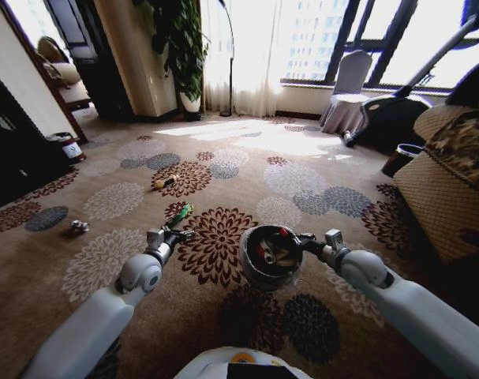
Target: Pick up the trash from the ground and place it into the trash bin.
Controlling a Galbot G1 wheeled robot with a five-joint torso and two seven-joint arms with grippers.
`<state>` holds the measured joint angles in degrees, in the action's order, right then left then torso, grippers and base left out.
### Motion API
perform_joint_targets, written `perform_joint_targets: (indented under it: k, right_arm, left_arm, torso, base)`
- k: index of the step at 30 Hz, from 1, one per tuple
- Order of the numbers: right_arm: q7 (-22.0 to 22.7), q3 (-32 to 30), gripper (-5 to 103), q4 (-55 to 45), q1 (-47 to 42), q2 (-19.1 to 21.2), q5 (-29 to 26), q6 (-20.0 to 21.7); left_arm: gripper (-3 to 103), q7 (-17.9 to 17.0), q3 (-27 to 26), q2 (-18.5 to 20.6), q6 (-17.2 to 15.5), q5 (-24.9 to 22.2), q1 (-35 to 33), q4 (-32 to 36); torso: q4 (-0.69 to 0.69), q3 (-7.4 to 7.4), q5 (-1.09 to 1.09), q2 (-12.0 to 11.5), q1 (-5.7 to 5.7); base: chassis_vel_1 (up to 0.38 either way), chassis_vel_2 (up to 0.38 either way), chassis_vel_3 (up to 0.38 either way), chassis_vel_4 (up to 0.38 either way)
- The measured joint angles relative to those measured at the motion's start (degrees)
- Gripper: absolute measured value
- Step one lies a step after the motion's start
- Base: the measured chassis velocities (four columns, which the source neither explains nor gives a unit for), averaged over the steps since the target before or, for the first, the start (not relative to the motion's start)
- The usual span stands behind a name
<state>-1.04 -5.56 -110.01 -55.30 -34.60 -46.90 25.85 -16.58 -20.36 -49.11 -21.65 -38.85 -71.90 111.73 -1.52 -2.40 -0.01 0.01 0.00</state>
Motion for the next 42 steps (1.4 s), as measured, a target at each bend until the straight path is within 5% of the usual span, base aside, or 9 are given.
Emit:
perform_joint_targets:
  k: [4,12,42]
  right_arm:
    - [0.0,-0.4,3,0.6,0.0,0.4,-0.6,0.0]
    - [0.0,-0.7,3,1.2,0.1,1.1,-0.7,-0.6]
    - [0.0,6.0,3,2.7,5.6,-0.8,1.1,-0.8]
  left_arm:
    - [100,4.5,-1.4,-1.2,5.0,3.6,-2.1,-6.1]
    - [100,7.2,-4.0,-1.3,7.1,2.5,-1.8,-13.3]
    - [100,8.6,-4.6,-1.2,5.7,0.2,-0.7,-18.4]
  torso:
    - [0.00,0.00,-0.02,0.0,0.00]
    - [0.01,0.00,0.00,0.0,0.00]
    - [0.01,-0.01,0.01,0.0,0.00]
  base:
    - [0.000,0.000,0.000,0.000]
    - [-0.088,0.082,0.074,-0.076]
    - [-0.181,0.210,0.210,-0.186]
